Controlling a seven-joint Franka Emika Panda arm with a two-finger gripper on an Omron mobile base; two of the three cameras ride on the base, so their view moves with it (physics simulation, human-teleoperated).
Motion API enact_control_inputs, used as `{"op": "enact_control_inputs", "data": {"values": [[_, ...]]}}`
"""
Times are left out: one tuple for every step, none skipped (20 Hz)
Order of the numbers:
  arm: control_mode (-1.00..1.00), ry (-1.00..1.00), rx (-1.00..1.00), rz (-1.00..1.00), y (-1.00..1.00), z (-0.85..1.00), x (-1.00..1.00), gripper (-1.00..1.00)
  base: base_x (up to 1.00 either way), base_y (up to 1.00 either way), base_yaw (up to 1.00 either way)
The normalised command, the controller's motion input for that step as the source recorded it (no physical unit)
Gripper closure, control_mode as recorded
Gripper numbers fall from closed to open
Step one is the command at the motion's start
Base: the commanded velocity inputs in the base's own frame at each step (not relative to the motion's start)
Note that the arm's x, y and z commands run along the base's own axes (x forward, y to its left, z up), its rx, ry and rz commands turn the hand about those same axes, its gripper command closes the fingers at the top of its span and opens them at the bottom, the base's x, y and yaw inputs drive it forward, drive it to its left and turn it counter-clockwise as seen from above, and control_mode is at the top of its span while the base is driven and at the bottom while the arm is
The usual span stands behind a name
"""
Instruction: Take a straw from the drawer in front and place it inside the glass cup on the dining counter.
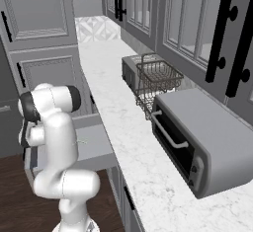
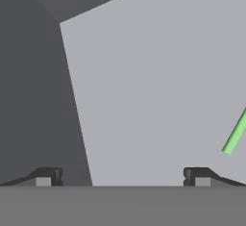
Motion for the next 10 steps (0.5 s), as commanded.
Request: {"op": "enact_control_inputs", "data": {"values": [[-1.0, 0.04, 0.0, 0.06, 1.0, 0.0, -0.39, -1.0, 0.0, 0.0, 0.0], [-1.0, 0.04, 0.0, 0.06, 1.0, 0.0, -0.41, -1.0, 0.0, 0.0, 0.0], [-1.0, 0.0, 0.01, 0.05, 0.79, 0.08, -0.43, -1.0, 0.0, 0.0, 0.0], [-1.0, 0.0, 0.0, 0.0, 0.33, 0.29, -0.41, -1.0, 0.0, 0.0, 0.0], [-1.0, -0.02, 0.0, 0.0, 0.0, 0.57, -0.29, -1.0, 0.0, 0.0, 0.0], [-1.0, -0.01, 0.0, -0.12, -0.33, 0.61, 0.0, -1.0, 0.0, 0.0, 0.0], [-1.0, 0.0, -0.01, -0.2, -0.53, 0.59, 0.0, -1.0, 0.0, 0.0, 0.0], [-1.0, 0.0, -0.03, -0.24, -0.59, 0.52, 0.23, -1.0, 0.0, 0.0, 0.0], [-1.0, 0.0, -0.05, -0.28, -0.64, 0.41, 0.44, -1.0, 0.0, 0.0, 0.0], [-1.0, 0.0, -0.05, -0.29, -0.69, 0.41, 0.52, -1.0, 0.0, 0.0, 0.0]]}}
